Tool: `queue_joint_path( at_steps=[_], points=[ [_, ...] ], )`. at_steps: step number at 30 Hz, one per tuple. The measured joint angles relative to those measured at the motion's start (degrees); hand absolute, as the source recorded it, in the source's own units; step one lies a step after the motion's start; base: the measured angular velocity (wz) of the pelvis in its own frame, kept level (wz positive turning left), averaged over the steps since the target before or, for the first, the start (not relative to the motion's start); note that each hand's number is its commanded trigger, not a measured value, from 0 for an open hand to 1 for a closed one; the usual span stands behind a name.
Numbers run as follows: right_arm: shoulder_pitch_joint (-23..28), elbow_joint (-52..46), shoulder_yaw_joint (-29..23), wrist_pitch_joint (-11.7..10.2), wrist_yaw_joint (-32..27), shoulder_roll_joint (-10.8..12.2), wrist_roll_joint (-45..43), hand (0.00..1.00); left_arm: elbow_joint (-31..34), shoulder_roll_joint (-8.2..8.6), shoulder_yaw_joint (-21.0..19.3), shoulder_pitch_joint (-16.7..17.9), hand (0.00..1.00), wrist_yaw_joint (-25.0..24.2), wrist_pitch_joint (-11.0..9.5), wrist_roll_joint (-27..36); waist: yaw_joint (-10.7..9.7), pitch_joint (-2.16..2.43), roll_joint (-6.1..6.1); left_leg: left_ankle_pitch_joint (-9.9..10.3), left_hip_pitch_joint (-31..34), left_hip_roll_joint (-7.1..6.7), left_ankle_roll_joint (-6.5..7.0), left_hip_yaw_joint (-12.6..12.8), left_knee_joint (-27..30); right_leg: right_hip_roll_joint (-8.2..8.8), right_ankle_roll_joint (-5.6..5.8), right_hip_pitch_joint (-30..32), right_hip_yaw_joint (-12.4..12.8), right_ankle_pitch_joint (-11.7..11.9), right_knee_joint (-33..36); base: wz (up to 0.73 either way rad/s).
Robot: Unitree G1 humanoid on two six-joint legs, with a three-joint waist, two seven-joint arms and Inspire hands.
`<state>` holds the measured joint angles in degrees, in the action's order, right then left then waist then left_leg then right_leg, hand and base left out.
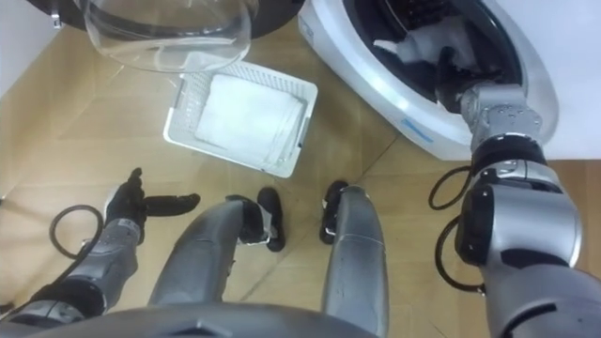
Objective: Put towel into washing machine
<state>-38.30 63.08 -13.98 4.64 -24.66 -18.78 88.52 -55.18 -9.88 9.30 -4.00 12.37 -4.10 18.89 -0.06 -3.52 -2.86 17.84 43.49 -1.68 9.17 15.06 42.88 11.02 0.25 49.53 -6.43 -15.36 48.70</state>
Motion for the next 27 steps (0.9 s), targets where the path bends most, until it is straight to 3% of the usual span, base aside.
queue_joint_path(
  at_steps=[4, 9, 17, 21, 27],
  points=[
    [-0.8, 0.0, -0.7, -1.9, -0.3, -0.2, 0.0, 0.00, 0.1, 0.95, 0.5, 0.0, 0.00, 0.0, 1.0, 0.0, 0.2, 0.24, 1.91, 0.1, 0.0, -0.01, 0.17, 0.2, 0.1, 0.29, 0.16, 0.0, -0.1, 0.1, 0.1, 0.01],
    [-0.9, -0.1, -0.7, -2.2, -0.3, -0.3, 1.4, 0.00, 0.1, 1.48, 1.6, 0.0, 0.00, 0.1, 1.7, -0.9, 0.4, 0.48, 2.71, 0.0, -0.2, 0.00, 0.10, 0.3, 0.1, 0.29, 0.08, 0.0, 0.0, 0.1, 0.4, 0.00],
    [-0.6, 0.0, -0.7, -2.6, -0.8, -0.2, 2.2, 0.00, 0.2, 1.63, 2.2, -0.1, 0.00, -0.1, 1.8, -1.1, 0.9, 0.55, 2.79, 0.0, -1.2, -0.03, 0.11, 0.7, -0.5, 0.30, 0.10, -0.8, 0.3, 0.1, 0.1, -0.01],
    [0.8, 1.4, -0.7, -3.2, -0.1, -0.2, 2.0, 0.00, -0.6, 1.62, 2.2, -0.2, 0.00, -1.0, 1.7, -1.1, 2.1, 0.53, 2.73, -0.1, -3.6, 0.03, -0.08, 0.6, -1.8, 0.00, 0.03, -3.3, -0.1, 0.1, -1.4, 0.00],
    [7.8, 2.1, -0.1, -4.4, 6.5, 0.0, 1.9, 0.00, -2.5, 1.23, 1.9, 0.1, 0.00, -3.3, 2.1, -1.1, 3.7, 0.85, 2.47, -0.6, -7.4, 0.79, -0.80, -0.5, -5.8, -1.52, 0.15, -8.5, -1.9, 1.2, -7.3, -0.01]
  ],
)
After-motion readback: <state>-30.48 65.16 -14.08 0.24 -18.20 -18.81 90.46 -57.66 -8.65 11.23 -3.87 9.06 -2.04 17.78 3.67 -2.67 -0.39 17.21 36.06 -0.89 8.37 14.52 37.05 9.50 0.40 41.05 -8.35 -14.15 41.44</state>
